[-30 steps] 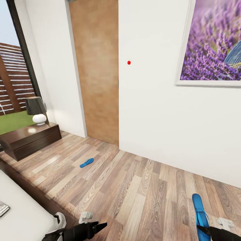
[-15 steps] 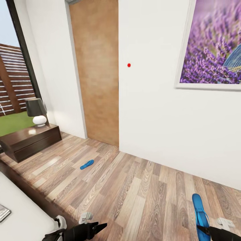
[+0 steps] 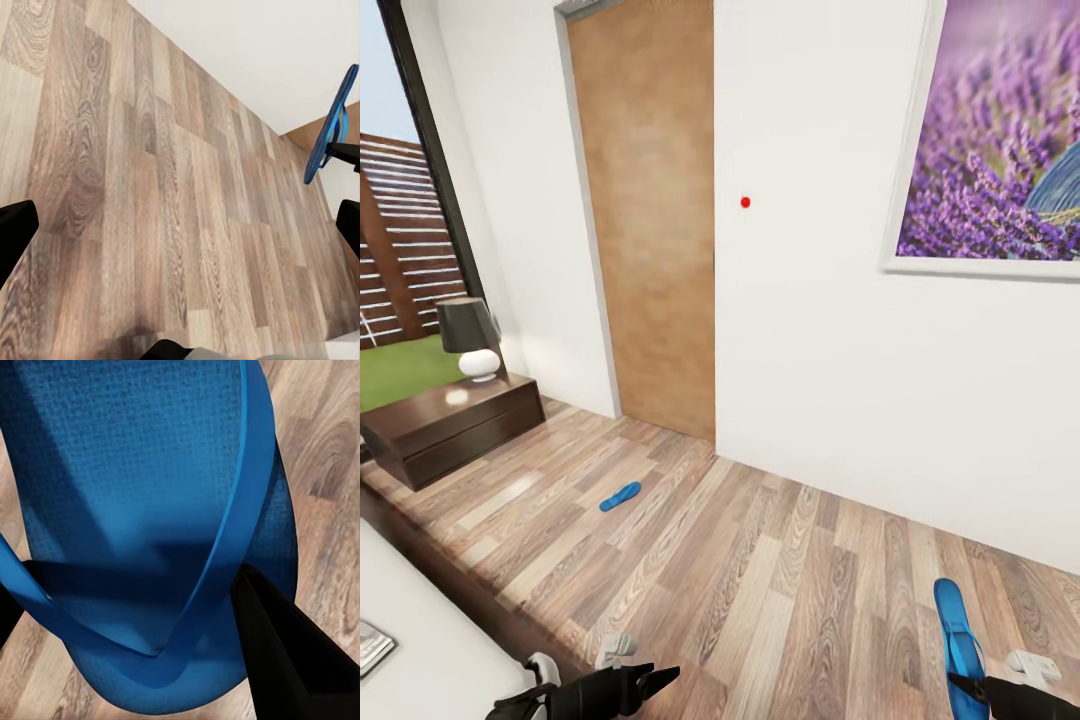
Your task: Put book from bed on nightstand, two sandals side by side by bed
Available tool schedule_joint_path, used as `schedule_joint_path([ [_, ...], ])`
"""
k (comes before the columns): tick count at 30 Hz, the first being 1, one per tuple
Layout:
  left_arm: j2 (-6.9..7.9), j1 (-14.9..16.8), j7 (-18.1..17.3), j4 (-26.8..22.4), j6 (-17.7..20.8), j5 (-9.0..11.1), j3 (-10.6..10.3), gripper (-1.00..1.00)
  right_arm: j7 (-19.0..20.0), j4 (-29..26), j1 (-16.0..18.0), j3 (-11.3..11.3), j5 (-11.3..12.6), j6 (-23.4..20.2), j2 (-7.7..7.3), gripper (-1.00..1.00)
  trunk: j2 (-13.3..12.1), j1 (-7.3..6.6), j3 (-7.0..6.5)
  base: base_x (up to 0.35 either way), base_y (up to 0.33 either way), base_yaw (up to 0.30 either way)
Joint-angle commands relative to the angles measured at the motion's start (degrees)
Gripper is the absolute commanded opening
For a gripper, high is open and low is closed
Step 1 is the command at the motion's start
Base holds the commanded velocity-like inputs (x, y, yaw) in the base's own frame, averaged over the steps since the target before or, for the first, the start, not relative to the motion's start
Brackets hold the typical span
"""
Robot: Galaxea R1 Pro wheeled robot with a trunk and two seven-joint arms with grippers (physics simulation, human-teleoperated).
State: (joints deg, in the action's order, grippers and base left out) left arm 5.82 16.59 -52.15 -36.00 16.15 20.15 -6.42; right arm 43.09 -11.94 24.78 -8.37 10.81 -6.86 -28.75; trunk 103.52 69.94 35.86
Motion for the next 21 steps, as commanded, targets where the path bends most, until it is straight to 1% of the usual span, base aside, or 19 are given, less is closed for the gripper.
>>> schedule_joint_path([
  [1,0.07,0.03,0.02,-0.03,0.55,0.59,-0.26,1.0,0.2,-0.01,0.02,-0.24,0.36,-0.7,0.01,-1.0,-0.39,-0.23,-0.12,0.0,0.0,0.0],
  [21,0.07,0.02,0.03,-0.03,0.55,0.59,-0.26,1.0,0.16,-0.01,0.0,-0.24,0.36,-0.7,0.01,-1.0,-8.41,-4.63,-3.72,0.0,0.0,0.0],
])
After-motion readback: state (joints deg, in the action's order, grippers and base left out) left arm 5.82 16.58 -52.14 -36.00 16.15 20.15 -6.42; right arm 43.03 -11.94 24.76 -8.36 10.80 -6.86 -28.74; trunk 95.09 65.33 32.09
